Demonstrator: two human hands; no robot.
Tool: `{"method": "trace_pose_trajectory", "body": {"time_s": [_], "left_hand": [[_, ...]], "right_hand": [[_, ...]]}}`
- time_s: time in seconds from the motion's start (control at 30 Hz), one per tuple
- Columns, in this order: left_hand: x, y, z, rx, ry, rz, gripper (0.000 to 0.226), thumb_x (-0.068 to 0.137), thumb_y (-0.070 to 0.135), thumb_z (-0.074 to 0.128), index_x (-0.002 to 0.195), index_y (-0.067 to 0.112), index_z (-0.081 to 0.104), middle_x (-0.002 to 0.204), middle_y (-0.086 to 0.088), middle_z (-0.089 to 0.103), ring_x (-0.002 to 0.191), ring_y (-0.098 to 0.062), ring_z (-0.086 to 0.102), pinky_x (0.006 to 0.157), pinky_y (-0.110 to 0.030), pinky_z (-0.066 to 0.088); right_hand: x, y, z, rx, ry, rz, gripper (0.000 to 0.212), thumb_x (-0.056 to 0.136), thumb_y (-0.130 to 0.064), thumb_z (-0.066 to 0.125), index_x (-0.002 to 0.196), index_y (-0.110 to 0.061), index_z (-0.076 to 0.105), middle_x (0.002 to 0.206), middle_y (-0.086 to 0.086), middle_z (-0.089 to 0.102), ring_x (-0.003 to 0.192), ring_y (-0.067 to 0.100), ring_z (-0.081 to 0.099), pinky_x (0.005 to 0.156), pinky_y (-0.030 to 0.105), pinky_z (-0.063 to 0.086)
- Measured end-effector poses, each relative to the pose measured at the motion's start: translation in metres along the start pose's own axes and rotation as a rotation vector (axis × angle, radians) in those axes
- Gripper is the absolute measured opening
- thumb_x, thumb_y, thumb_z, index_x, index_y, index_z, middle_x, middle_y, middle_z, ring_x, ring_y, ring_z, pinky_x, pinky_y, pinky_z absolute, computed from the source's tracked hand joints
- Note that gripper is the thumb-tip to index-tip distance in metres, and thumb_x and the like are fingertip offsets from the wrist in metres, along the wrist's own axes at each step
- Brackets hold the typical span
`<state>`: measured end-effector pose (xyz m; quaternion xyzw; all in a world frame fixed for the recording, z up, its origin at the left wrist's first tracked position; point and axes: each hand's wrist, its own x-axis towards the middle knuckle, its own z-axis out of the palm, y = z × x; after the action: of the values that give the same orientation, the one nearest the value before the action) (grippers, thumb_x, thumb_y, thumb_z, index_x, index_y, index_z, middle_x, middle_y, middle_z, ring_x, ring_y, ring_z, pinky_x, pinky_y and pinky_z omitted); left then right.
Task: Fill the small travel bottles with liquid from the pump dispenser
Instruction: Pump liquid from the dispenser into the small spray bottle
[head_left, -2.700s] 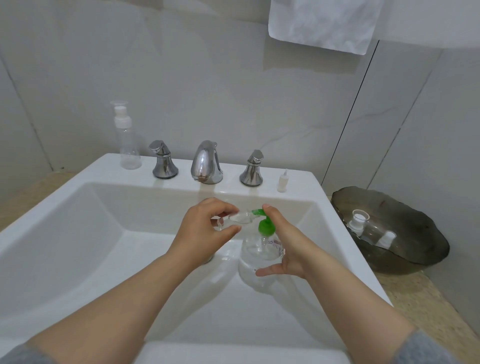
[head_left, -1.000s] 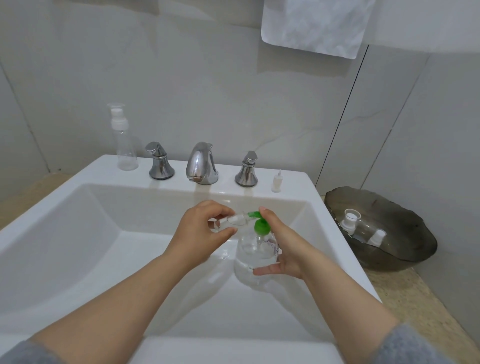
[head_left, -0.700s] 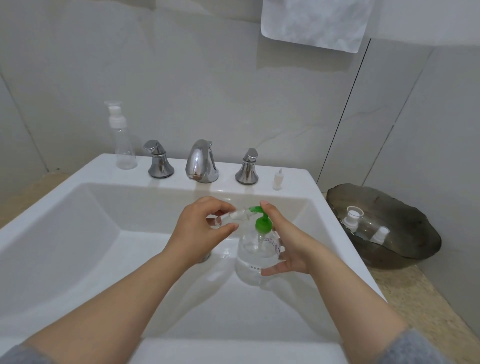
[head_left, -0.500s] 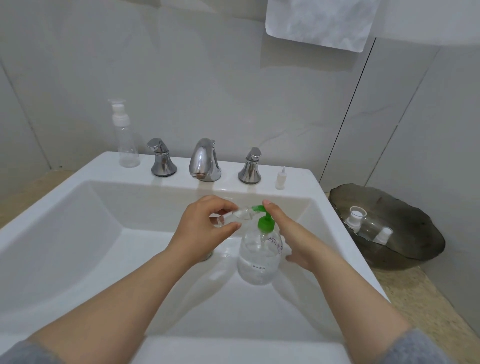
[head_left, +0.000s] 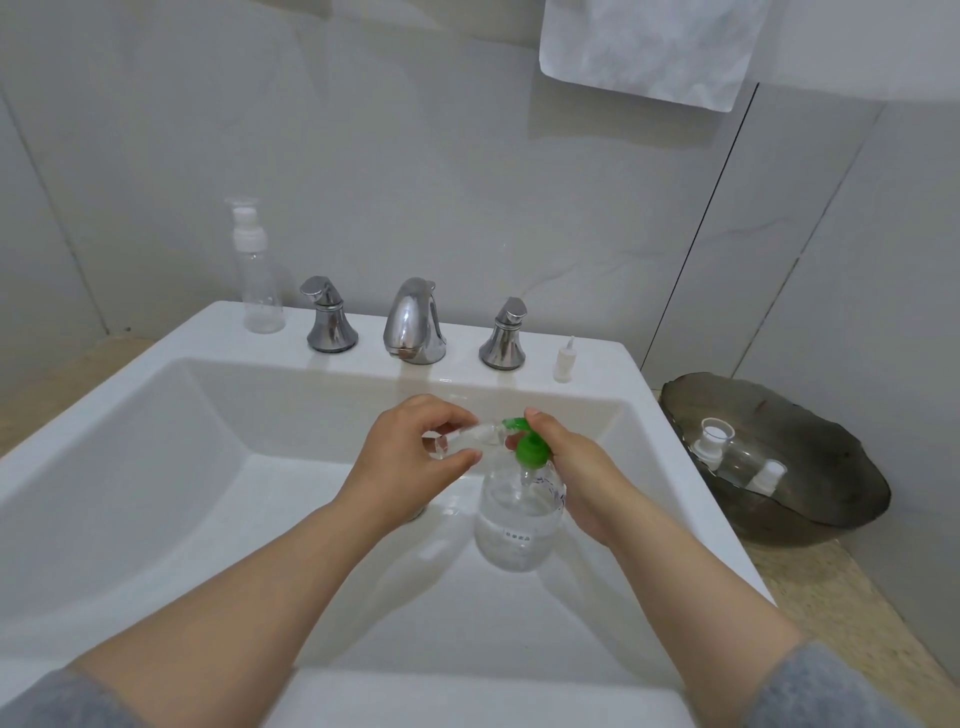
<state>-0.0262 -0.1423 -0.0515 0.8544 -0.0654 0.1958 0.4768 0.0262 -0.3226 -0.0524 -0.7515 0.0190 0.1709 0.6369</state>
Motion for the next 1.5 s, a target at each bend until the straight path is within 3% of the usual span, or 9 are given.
{"method": "trace_pose_trajectory", "body": {"time_s": [0.27,0.53,0.6,0.67,0.73,0.97,1.17,1.3,1.5], "left_hand": [[-0.002,0.002,0.0,0.031,-0.01,0.005,0.026,0.072,0.013,0.079,0.094,0.025,0.072,0.09,0.011,0.062,0.088,-0.004,0.06,0.083,-0.032,0.054],[0.001,0.004,0.0,-0.028,0.043,-0.015,0.025,0.071,0.014,0.081,0.093,0.022,0.073,0.091,0.011,0.063,0.086,0.001,0.06,0.081,-0.027,0.055],[0.003,0.002,-0.002,-0.034,0.044,-0.016,0.025,0.071,0.014,0.081,0.093,0.022,0.073,0.091,0.011,0.063,0.085,0.0,0.06,0.081,-0.027,0.055],[0.003,0.003,-0.003,-0.025,0.044,-0.007,0.025,0.071,0.015,0.08,0.093,0.022,0.073,0.091,0.011,0.063,0.085,0.0,0.06,0.081,-0.027,0.055],[0.003,0.003,-0.003,-0.027,0.04,0.001,0.025,0.071,0.015,0.08,0.094,0.022,0.073,0.091,0.01,0.064,0.085,0.0,0.06,0.081,-0.027,0.055],[0.003,0.003,-0.004,-0.016,0.033,0.025,0.025,0.072,0.013,0.079,0.095,0.022,0.073,0.091,0.009,0.063,0.085,-0.003,0.059,0.08,-0.027,0.054],[0.006,0.002,-0.007,0.0,0.018,0.049,0.026,0.073,0.012,0.079,0.097,0.02,0.072,0.092,0.008,0.063,0.083,-0.01,0.061,0.082,-0.033,0.054],[0.006,0.002,-0.007,-0.007,-0.001,0.075,0.027,0.074,0.009,0.078,0.098,0.019,0.072,0.092,0.006,0.062,0.078,-0.013,0.058,0.083,-0.038,0.053],[0.006,0.005,-0.007,-0.023,-0.01,0.093,0.026,0.075,0.008,0.077,0.098,0.018,0.072,0.093,0.006,0.062,0.076,-0.011,0.059,0.083,-0.039,0.053]], "right_hand": [[-0.008,-0.001,0.002,0.002,0.013,0.0,0.037,0.092,-0.05,0.053,0.1,-0.019,0.072,0.117,0.003,0.067,0.111,0.018,0.058,0.108,0.039,0.038],[-0.012,-0.003,-0.006,-0.064,-0.081,0.0,0.068,0.069,-0.084,0.049,0.101,-0.029,0.071,0.124,-0.006,0.061,0.123,0.017,0.049,0.113,0.043,0.03],[-0.013,-0.002,-0.015,-0.061,-0.187,-0.004,0.054,0.075,-0.069,0.063,0.112,-0.03,0.068,0.123,-0.008,0.062,0.122,0.013,0.051,0.111,0.039,0.033],[-0.016,-0.002,-0.021,-0.085,-0.245,-0.03,0.031,0.091,-0.026,0.065,0.121,-0.023,0.061,0.107,-0.011,0.067,0.102,0.006,0.06,0.094,0.025,0.042],[-0.017,0.001,-0.023,-0.121,-0.214,-0.057,0.032,0.093,-0.005,0.058,0.12,-0.022,0.059,0.099,-0.011,0.065,0.089,0.004,0.059,0.077,0.02,0.041],[-0.016,0.007,-0.019,-0.228,-0.1,-0.206,0.022,0.091,-0.009,0.063,0.112,-0.017,0.065,0.099,-0.009,0.065,0.086,0.007,0.06,0.073,0.018,0.042],[-0.015,0.01,-0.015,-0.269,-0.03,-0.277,0.012,0.086,-0.012,0.07,0.098,-0.016,0.07,0.091,-0.007,0.068,0.086,0.013,0.062,0.083,0.027,0.046],[-0.013,0.013,-0.011,-0.279,0.013,-0.285,0.014,0.084,-0.015,0.073,0.098,-0.017,0.07,0.098,-0.003,0.07,0.095,0.024,0.065,0.088,0.034,0.048],[-0.011,0.015,-0.003,-0.301,0.141,-0.28,0.023,0.081,-0.026,0.076,0.103,-0.02,0.07,0.107,-0.005,0.066,0.095,0.017,0.064,0.081,0.029,0.05]]}}
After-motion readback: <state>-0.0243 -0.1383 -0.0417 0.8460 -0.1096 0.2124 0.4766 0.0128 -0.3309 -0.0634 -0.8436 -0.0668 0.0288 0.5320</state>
